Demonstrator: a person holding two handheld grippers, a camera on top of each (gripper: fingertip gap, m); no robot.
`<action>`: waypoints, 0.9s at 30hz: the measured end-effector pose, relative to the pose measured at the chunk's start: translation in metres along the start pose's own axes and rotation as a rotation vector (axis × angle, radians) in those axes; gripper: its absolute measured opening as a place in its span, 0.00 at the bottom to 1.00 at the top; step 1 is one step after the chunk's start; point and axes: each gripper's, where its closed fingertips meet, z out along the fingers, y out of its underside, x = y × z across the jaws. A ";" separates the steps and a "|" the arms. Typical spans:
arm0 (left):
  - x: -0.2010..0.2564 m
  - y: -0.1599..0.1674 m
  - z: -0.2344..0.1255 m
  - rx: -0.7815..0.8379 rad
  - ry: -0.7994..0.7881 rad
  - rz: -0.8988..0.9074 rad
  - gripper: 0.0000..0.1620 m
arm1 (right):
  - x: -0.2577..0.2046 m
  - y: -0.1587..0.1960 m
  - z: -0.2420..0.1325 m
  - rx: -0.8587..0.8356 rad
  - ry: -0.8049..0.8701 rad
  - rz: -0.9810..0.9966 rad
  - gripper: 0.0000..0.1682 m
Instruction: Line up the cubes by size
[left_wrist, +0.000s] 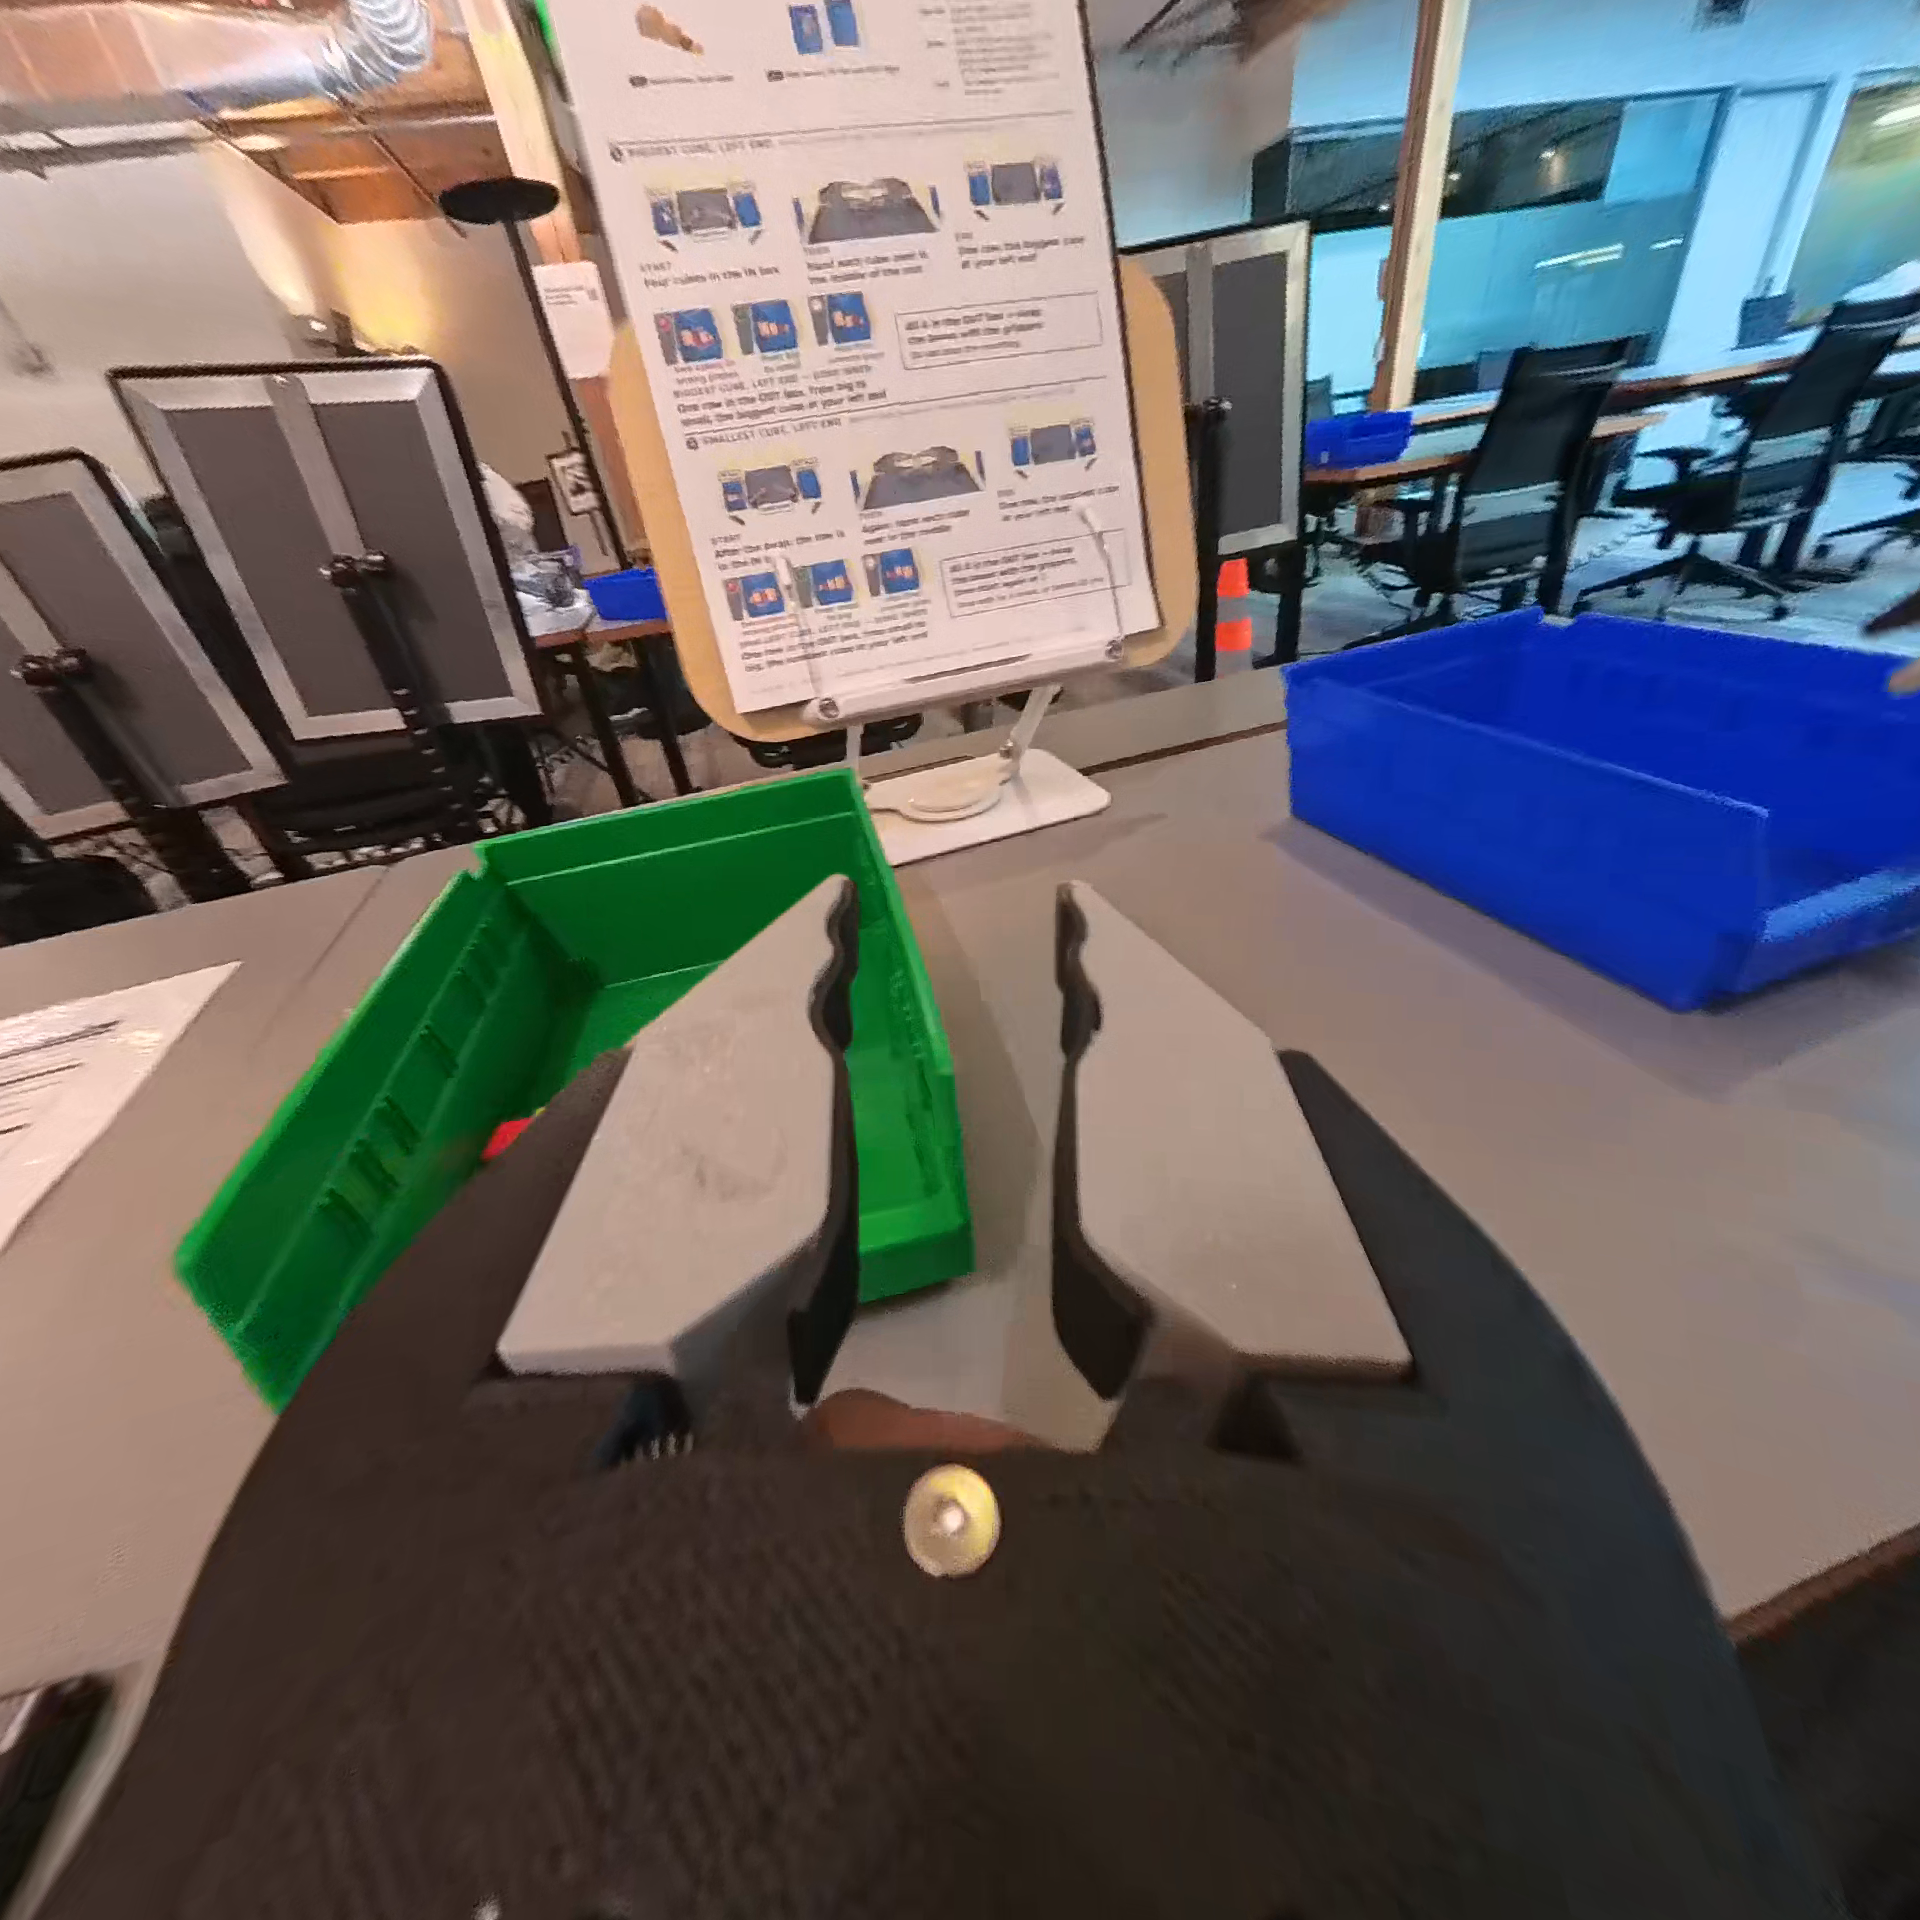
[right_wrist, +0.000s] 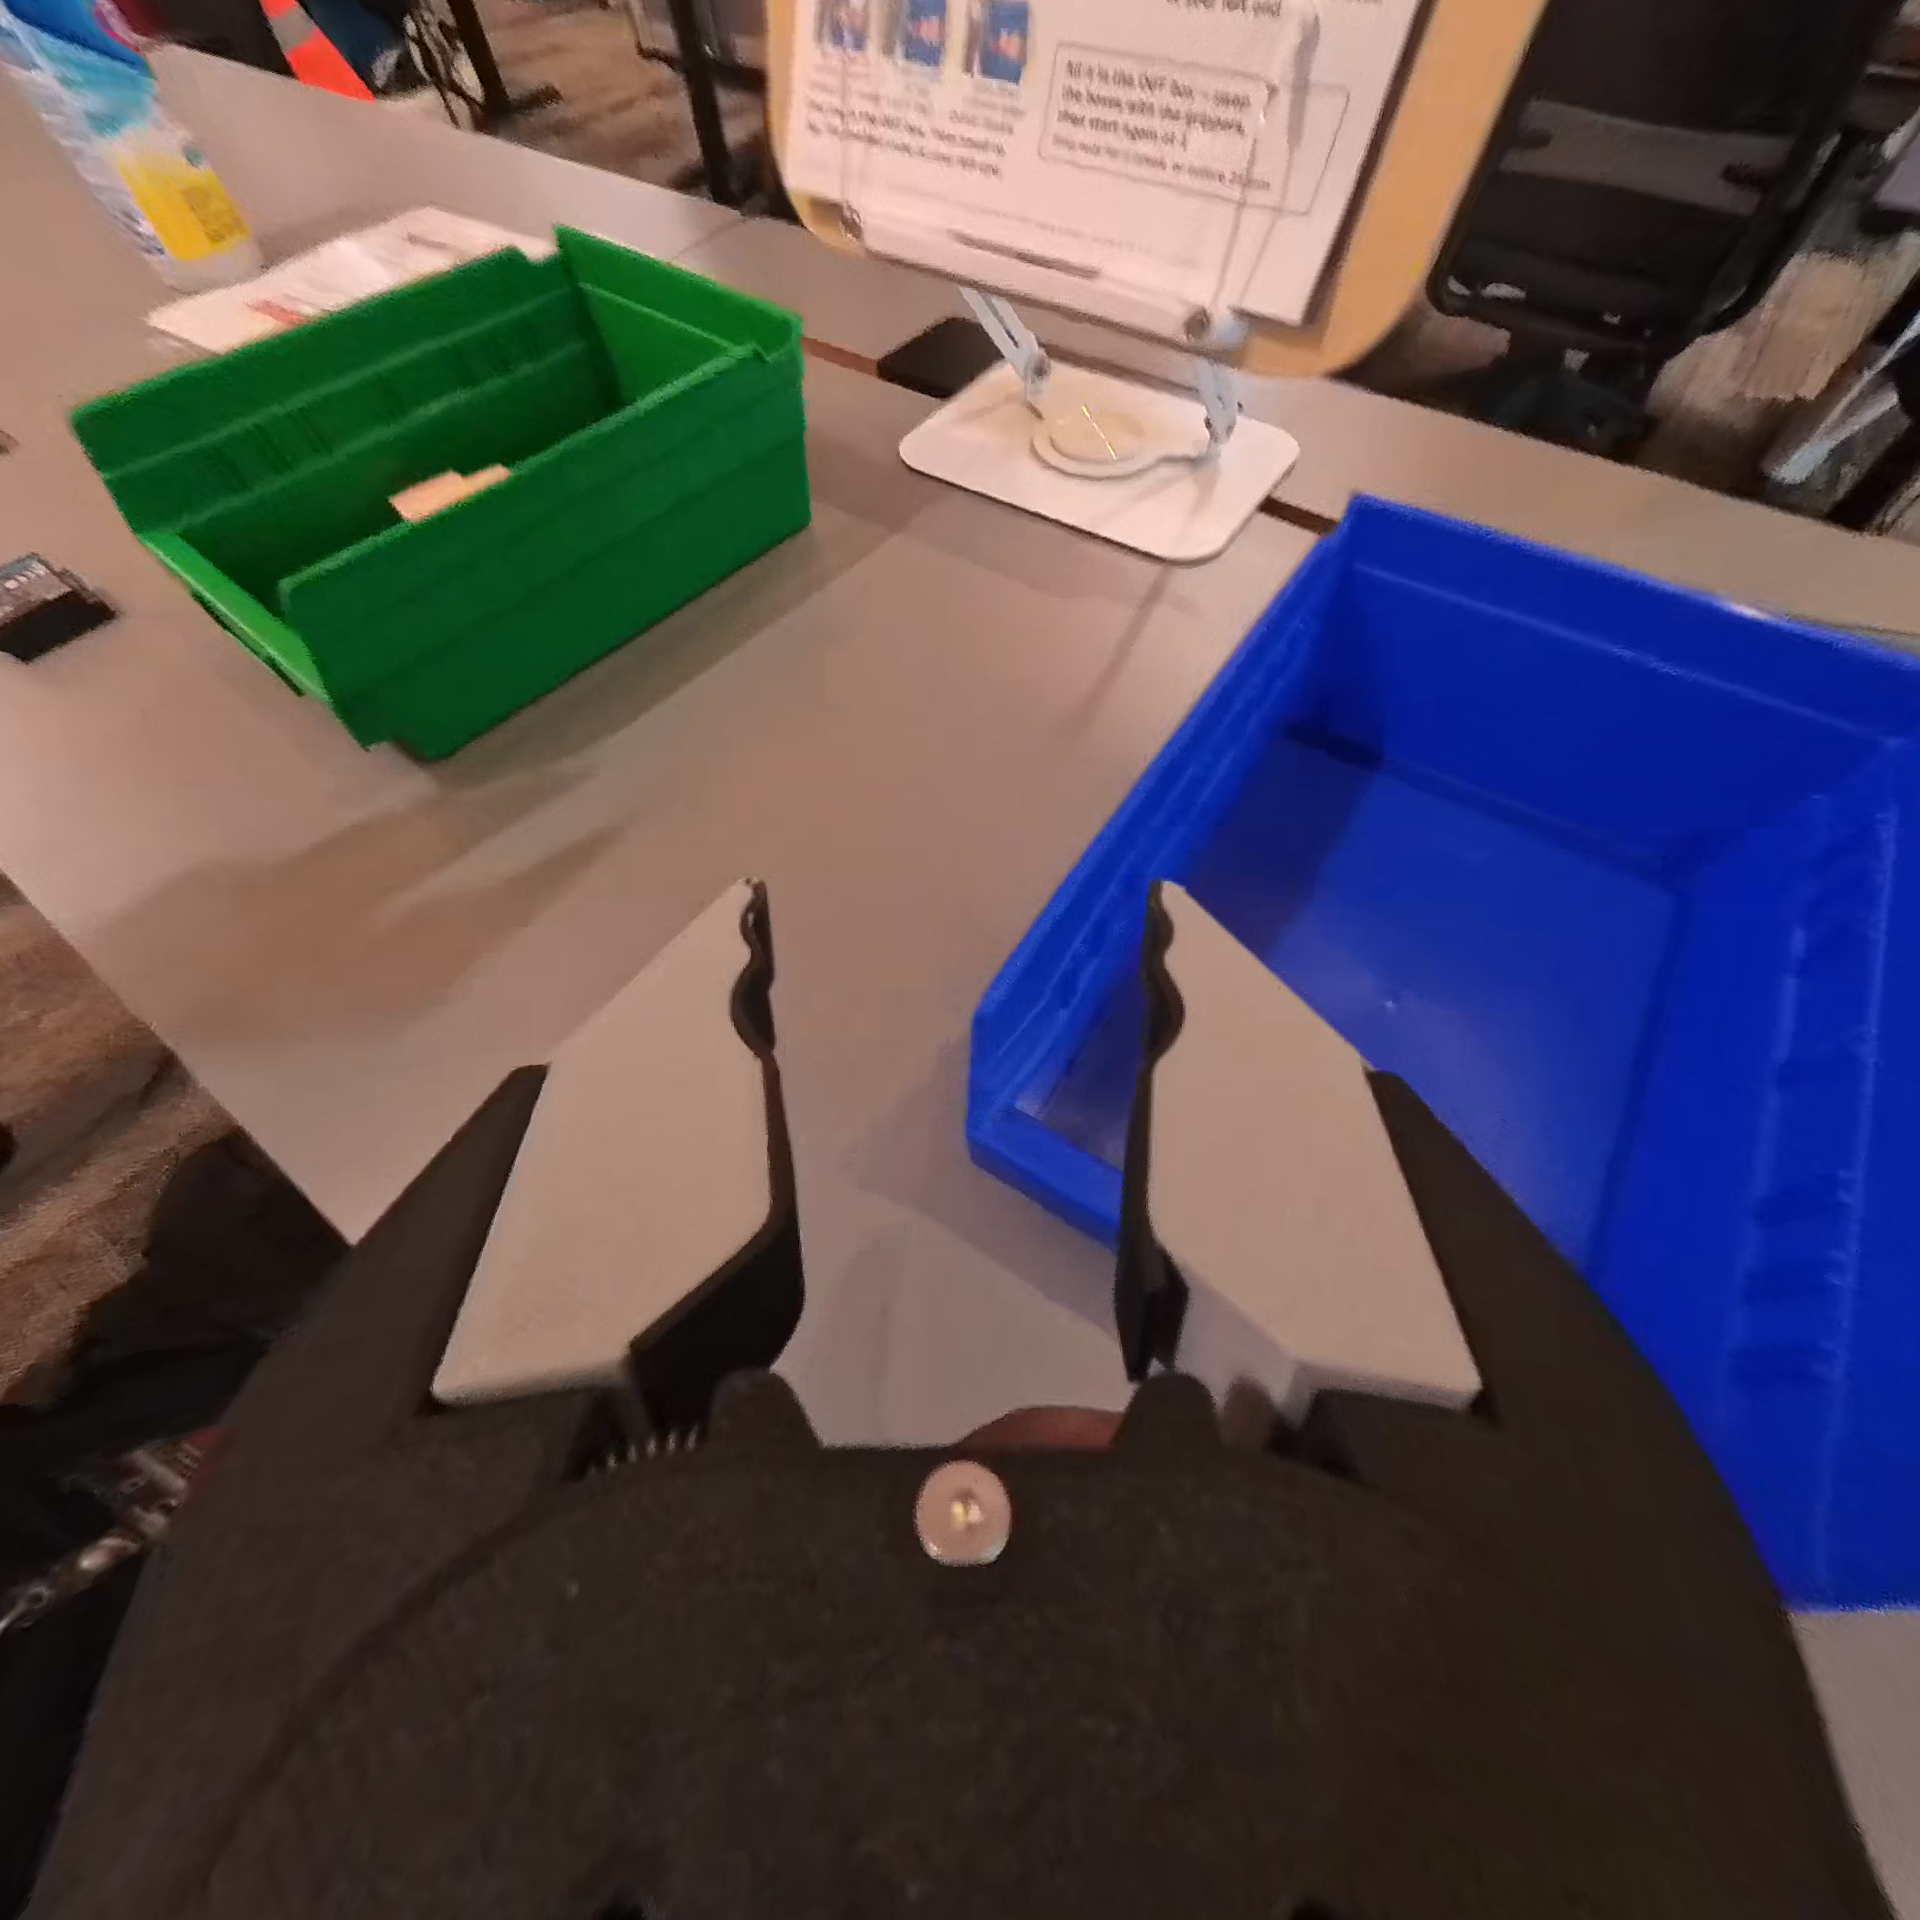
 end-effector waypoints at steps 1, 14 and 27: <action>0.004 0.003 0.003 -0.012 0.016 0.012 0.24 | -0.013 -0.009 -0.001 0.034 -0.037 -0.024 0.41; -0.062 -0.025 -0.036 0.044 -0.187 0.097 0.24 | -0.039 -0.018 0.001 0.122 -0.093 -0.081 0.43; -0.072 0.002 -0.024 -0.047 -0.173 0.091 0.25 | -0.036 -0.026 -0.001 0.195 -0.071 -0.104 0.44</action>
